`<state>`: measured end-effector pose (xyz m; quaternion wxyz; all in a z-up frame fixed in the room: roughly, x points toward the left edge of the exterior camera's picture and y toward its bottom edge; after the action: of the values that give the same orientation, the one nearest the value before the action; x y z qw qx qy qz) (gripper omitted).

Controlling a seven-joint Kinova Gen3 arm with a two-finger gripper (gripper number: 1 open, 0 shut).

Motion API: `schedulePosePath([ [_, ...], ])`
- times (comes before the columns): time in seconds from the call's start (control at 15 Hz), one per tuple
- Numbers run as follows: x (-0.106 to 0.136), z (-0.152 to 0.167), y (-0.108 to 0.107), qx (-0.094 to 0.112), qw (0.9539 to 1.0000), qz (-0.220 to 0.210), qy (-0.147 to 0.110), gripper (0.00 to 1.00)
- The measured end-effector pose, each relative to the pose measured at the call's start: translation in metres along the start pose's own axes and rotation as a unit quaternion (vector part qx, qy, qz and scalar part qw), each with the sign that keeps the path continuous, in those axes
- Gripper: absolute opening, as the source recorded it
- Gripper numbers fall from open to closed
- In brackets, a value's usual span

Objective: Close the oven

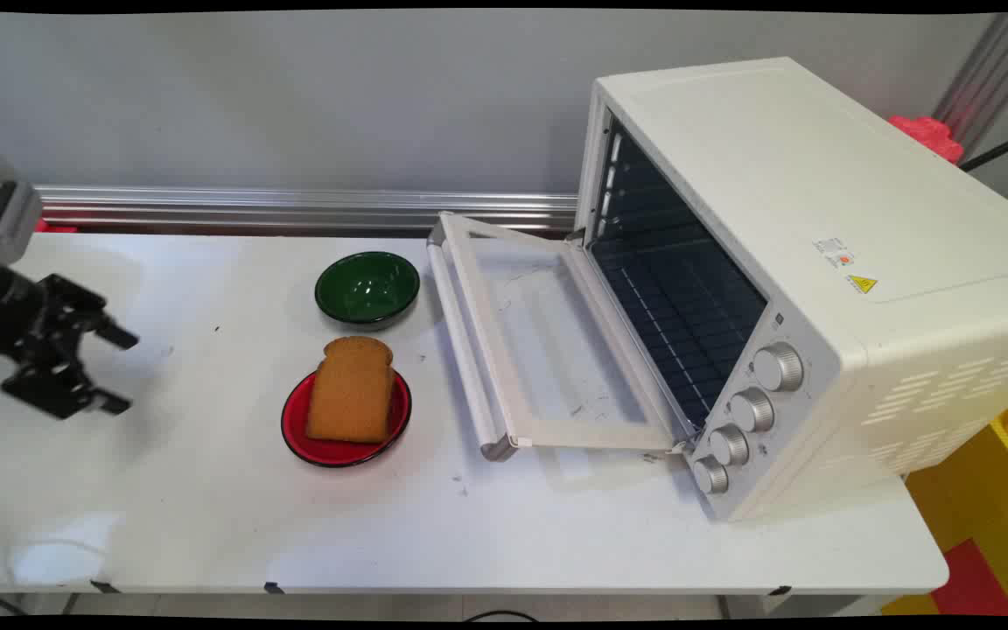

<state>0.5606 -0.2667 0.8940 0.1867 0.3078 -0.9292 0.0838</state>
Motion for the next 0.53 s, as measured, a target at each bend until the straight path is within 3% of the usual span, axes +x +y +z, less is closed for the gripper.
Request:
schedulePosePath([
  [0.33,0.024,0.010,-0.001,0.016,0.9962,-0.026,0.081,1.00],
  [0.53,0.043,0.011,-0.001,0.019,0.9901,-0.035,0.135,1.00],
])
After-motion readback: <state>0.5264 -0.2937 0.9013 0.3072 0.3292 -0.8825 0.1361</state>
